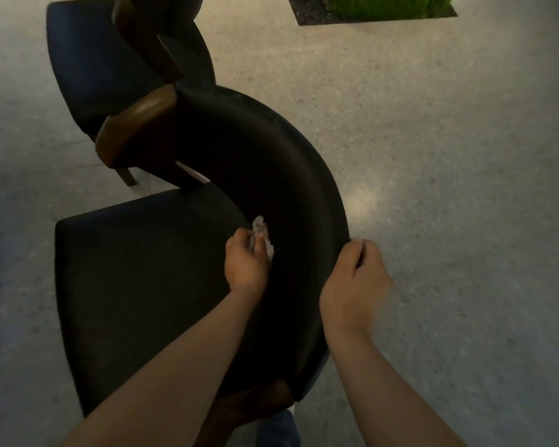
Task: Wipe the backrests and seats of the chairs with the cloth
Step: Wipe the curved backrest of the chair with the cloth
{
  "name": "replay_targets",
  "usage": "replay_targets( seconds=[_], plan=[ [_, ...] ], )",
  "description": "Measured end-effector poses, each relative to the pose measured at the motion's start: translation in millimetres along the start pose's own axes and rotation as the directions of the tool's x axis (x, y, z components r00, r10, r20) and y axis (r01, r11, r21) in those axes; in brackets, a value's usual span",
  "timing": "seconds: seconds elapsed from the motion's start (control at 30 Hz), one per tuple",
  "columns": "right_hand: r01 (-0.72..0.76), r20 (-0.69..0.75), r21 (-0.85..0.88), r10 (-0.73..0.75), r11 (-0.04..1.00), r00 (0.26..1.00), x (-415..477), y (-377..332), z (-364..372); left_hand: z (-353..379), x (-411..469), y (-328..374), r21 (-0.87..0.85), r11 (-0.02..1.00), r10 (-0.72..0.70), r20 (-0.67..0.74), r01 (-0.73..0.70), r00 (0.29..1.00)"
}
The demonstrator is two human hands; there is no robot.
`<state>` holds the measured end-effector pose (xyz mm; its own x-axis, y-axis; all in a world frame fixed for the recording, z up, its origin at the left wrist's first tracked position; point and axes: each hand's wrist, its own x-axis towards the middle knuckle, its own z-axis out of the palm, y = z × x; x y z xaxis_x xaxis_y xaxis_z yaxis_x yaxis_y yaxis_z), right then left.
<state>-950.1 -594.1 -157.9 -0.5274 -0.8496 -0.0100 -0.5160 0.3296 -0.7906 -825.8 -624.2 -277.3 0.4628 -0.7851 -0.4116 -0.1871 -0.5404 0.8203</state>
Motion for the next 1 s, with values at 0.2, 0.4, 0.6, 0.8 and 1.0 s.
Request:
replay_targets(
  seconds=[0.2,0.4,0.6,0.8,1.0],
  plan=[
    [0.002,-0.007,-0.012,-0.002,1.0,1.0,0.7,2.4,1.6,-5.6,11.5,-26.9,0.095,0.976,-0.207,0.106,0.198,0.973],
    [0.008,-0.018,-0.008,-0.008,1.0,1.0,0.6,3.4,1.7,-11.7,1.9,-9.0,-0.113,0.99,0.09,0.062,-0.083,0.994],
    [-0.002,-0.013,-0.009,0.001,1.0,1.0,0.7,2.4,1.4,-13.9,10.8,-14.4,0.105,0.994,-0.037,0.137,0.022,0.99],
    [0.003,-0.023,-0.019,-0.004,1.0,1.0,0.3,2.2,2.3,-28.8,-7.2,27.6,-0.058,0.987,0.155,0.032,-0.153,0.987],
    [0.044,-0.045,-0.014,-0.044,0.999,0.998,-0.6,0.0,1.4,-22.1,-32.7,114.4,-0.031,0.842,0.539,-0.025,-0.539,0.842]
  ],
)
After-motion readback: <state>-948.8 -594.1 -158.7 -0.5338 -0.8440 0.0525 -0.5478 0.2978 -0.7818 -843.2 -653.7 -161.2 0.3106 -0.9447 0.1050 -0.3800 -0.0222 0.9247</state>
